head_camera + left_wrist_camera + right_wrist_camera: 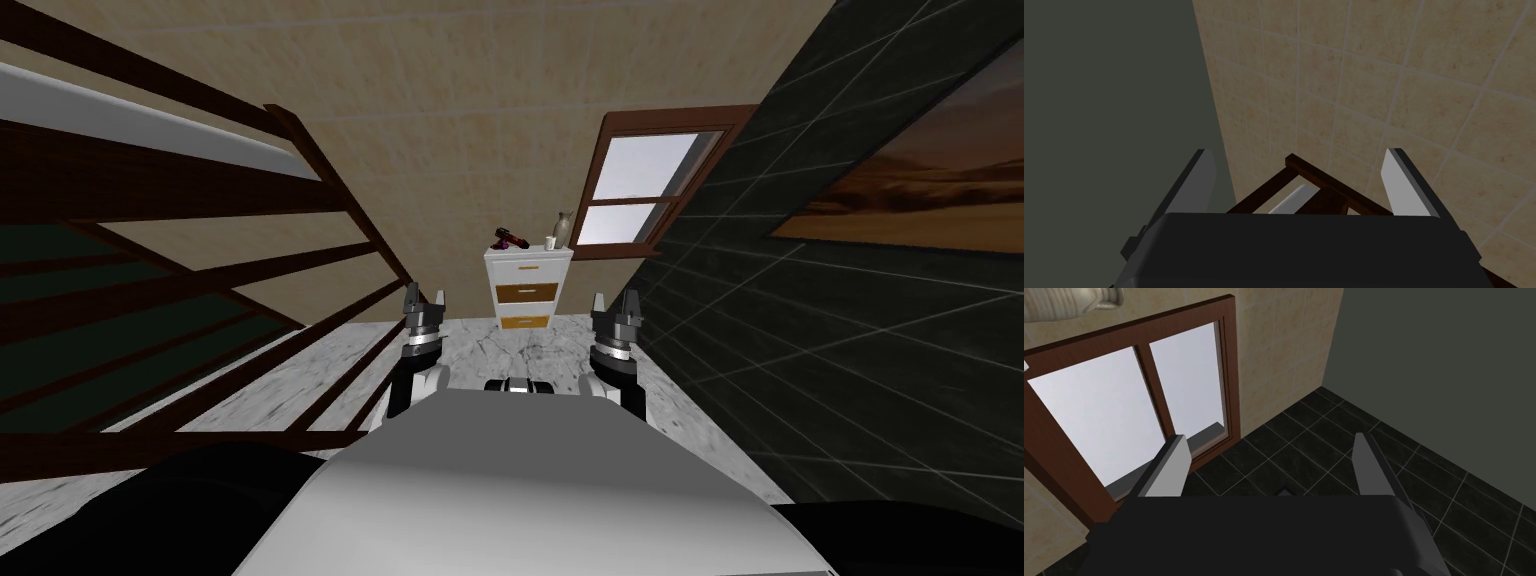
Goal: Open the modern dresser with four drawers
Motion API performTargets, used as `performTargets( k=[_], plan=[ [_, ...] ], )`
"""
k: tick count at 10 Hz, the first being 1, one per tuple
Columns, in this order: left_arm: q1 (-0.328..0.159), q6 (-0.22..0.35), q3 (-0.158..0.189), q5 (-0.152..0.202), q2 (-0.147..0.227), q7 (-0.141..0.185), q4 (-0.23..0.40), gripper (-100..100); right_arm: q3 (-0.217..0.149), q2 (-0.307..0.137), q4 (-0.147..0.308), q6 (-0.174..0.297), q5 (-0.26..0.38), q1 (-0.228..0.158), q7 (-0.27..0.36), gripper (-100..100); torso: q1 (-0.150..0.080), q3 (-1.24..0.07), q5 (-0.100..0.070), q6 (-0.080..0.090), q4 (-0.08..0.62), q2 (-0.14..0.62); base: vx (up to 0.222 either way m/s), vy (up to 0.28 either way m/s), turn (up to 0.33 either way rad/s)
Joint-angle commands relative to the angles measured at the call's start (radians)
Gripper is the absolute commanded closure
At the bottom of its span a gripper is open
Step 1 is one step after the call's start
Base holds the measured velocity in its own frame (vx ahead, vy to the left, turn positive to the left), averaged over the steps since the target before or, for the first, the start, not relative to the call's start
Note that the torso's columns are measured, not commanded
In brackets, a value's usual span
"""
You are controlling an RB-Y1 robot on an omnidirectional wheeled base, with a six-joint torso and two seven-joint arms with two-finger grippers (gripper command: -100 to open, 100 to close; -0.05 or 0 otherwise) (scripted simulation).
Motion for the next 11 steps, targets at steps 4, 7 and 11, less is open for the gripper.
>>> performTargets(
  k=[4, 7, 11],
  plan=[
    [0.000, 0.000, 0.000, 0.000, 0.000, 0.000, 0.000, 0, 0.013, -0.122, 0.069, 0.083, 0.064, -0.010, 0.007, -100, 0.000, -0.241, 0.000, 0.000, 0.119, 0.118, 0.021, 0.007, 0.132],
    [0.000, 0.000, 0.000, 0.000, 0.000, 0.000, 0.000, 0, 0.024, -0.160, 0.120, 0.150, 0.116, -0.018, 0.012, -100, 0.000, -0.242, 0.000, 0.000, 0.120, 0.120, 0.038, 0.013, 0.158],
    [0.000, 0.000, 0.000, 0.000, 0.000, 0.000, 0.000, 0, 0.045, -0.199, 0.211, 0.263, 0.216, -0.030, 0.022, -100, -0.001, -0.242, 0.000, 0.001, 0.121, 0.120, 0.035, 0.009, 0.182]
  ],
)
